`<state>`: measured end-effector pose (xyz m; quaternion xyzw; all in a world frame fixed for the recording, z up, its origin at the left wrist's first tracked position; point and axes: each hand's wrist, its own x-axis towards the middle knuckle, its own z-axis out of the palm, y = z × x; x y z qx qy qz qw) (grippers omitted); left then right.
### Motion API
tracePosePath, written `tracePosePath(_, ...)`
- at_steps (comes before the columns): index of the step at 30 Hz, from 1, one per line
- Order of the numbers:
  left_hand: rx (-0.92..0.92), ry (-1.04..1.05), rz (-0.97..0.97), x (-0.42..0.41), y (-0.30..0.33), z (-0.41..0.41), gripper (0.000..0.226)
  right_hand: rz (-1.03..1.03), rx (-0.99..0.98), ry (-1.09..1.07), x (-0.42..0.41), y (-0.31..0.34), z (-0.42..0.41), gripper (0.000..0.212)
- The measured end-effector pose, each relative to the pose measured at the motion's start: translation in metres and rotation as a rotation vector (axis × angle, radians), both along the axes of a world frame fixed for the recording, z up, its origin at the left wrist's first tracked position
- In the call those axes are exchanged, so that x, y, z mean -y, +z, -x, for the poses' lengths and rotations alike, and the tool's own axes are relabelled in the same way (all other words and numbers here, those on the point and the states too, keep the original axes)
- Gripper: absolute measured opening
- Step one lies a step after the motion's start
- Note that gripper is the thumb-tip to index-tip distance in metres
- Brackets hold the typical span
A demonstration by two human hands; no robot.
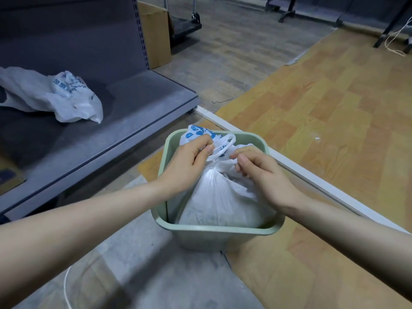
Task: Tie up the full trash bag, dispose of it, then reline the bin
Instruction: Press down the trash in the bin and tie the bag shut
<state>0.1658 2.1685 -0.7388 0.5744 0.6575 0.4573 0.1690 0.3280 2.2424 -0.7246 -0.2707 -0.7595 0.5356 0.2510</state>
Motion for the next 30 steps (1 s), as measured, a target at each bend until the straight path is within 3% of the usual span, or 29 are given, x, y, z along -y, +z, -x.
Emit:
tracePosePath(3, -0.008, 0.02, -0.016, -0.001, -0.004, -0.001, 0.029, 0.267, -0.087, -0.066, 0.008, 0.001, 0.006, 0.034)
tracePosePath(9, -0.004, 0.033, -0.047, 0.001, -0.008, 0.0, 0.027, 0.296, -0.086, -0.168, 0.015, 0.002, 0.018, 0.023)
tracePosePath(16, -0.01, 0.049, -0.113, 0.006, -0.009, -0.007, 0.023, 0.475, -0.103, -0.327, 0.016, 0.007, 0.035, 0.016)
tracePosePath(25, -0.024, 0.027, -0.124, 0.011, -0.01, -0.009, 0.017, 0.251, 0.067, -0.255, 0.014, 0.003, 0.042, 0.042)
tracePosePath(28, 0.033, 0.062, -0.123, 0.009, -0.009, -0.011, 0.02, 0.118, 0.043, -0.235, 0.018, 0.002, 0.041, 0.039)
tracePosePath(30, 0.09, 0.092, -0.113, 0.007, -0.008, -0.011, 0.022, 0.114, -0.027, -0.267, 0.019, 0.002, 0.04, 0.026)
